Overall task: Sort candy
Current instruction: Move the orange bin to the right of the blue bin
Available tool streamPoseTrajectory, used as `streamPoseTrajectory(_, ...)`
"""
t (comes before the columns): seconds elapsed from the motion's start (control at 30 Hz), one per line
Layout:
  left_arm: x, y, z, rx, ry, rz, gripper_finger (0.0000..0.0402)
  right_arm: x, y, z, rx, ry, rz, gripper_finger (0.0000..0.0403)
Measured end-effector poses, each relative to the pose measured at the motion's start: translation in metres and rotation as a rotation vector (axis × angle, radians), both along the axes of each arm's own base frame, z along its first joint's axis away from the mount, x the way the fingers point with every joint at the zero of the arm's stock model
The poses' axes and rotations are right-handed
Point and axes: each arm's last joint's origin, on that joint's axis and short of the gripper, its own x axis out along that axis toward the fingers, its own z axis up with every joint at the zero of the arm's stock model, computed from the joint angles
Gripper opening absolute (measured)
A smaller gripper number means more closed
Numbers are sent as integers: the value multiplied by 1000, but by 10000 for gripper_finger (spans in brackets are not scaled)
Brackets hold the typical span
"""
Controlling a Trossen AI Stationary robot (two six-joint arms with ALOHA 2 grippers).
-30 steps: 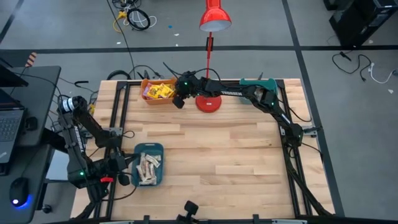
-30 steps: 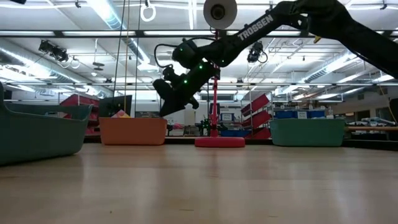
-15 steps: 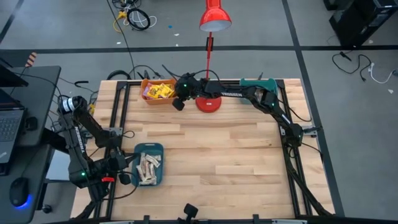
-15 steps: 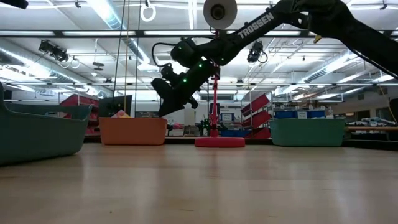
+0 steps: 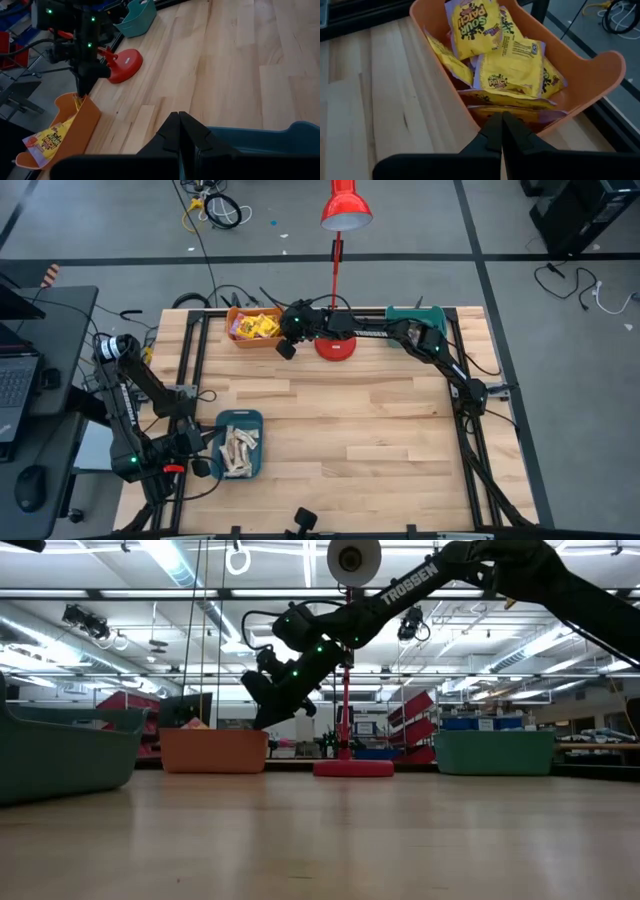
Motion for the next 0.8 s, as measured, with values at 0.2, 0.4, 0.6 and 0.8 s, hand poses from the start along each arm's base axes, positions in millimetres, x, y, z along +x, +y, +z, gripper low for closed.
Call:
streamPoseTrajectory(0.2, 0, 0, 0, 0, 0, 0, 0, -3, -2, -2, 93, -2, -16, 0)
streamPoseTrajectory(0.4, 0, 0, 0, 3, -8, -2, 0, -6, -8, -2, 202, -33, 18, 0)
streamPoseTrajectory(0.6, 0, 0, 0, 3, -11, -3, 0, -6, -6, -2, 264, -45, 52, 0)
streamPoseTrajectory(0.8, 0, 0, 0, 3, -11, -3, 0, -5, -7, 0, 257, -70, 51, 0)
